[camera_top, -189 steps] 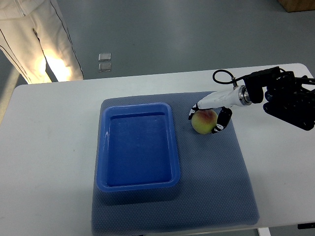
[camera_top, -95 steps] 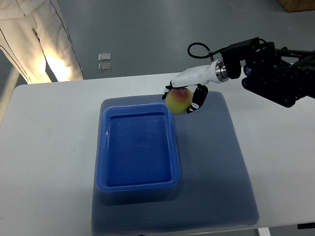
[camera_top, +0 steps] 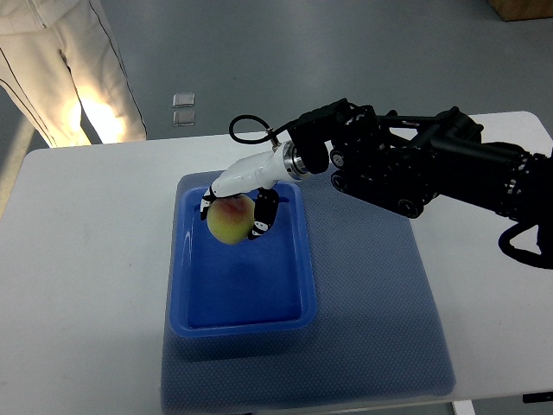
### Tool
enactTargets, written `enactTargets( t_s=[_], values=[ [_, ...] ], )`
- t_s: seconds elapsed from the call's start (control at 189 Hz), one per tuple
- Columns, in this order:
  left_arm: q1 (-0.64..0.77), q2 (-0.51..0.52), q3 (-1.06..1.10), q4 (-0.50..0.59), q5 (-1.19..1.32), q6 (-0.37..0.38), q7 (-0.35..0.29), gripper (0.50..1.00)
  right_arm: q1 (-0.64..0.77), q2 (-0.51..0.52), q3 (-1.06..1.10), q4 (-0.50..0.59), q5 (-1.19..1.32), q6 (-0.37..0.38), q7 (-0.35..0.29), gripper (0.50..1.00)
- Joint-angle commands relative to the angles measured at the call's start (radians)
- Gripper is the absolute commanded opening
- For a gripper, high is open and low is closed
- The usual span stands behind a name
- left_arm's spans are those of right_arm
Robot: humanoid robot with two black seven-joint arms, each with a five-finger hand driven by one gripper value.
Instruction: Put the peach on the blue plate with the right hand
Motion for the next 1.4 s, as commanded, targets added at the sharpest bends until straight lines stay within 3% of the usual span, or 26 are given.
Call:
enactTargets(
  t_s=[0.0,0.243,0.301,0.454,0.919,1.109,1.22,1.394],
  values=[
    [0.0,0.0,0.0,0.0,0.0,0.0,0.0,1.0,-0.028,0.001,0.0,-0.002,0.0,0.001,0.0,0.823],
    [0.0,0.0,0.0,0.0,0.0,0.0,0.0,1.0,-0.074,0.001,-0.005,-0.01,-0.002,-0.008,0.0,0.862],
    [0.0,0.0,0.0,0.0,0.0,0.0,0.0,1.0,-0.077,0.001,-0.003,-0.01,0.0,-0.01,0.0,0.897],
    [0.0,0.0,0.0,0.0,0.0,0.0,0.0,1.0,-0.078,0.001,-0.003,-0.01,0.002,-0.011,0.0,0.911],
    [0.0,0.0,0.0,0.0,0.0,0.0,0.0,1.0,-0.071,0.001,0.07,-0.005,0.066,0.003,0.003,0.928],
    [0.0,0.0,0.0,0.0,0.0,0.0,0.0,1.0,-0.077,-0.106,0.092,-0.007,0.156,-0.01,0.011,0.928],
    [0.0,0.0,0.0,0.0,0.0,0.0,0.0,1.0,-0.089,-0.118,0.146,-0.013,0.216,-0.014,0.011,0.928],
    [0.0,0.0,0.0,0.0,0.0,0.0,0.0,1.0,-0.209,-0.166,0.331,-0.043,0.351,-0.016,0.002,0.928]
  ],
)
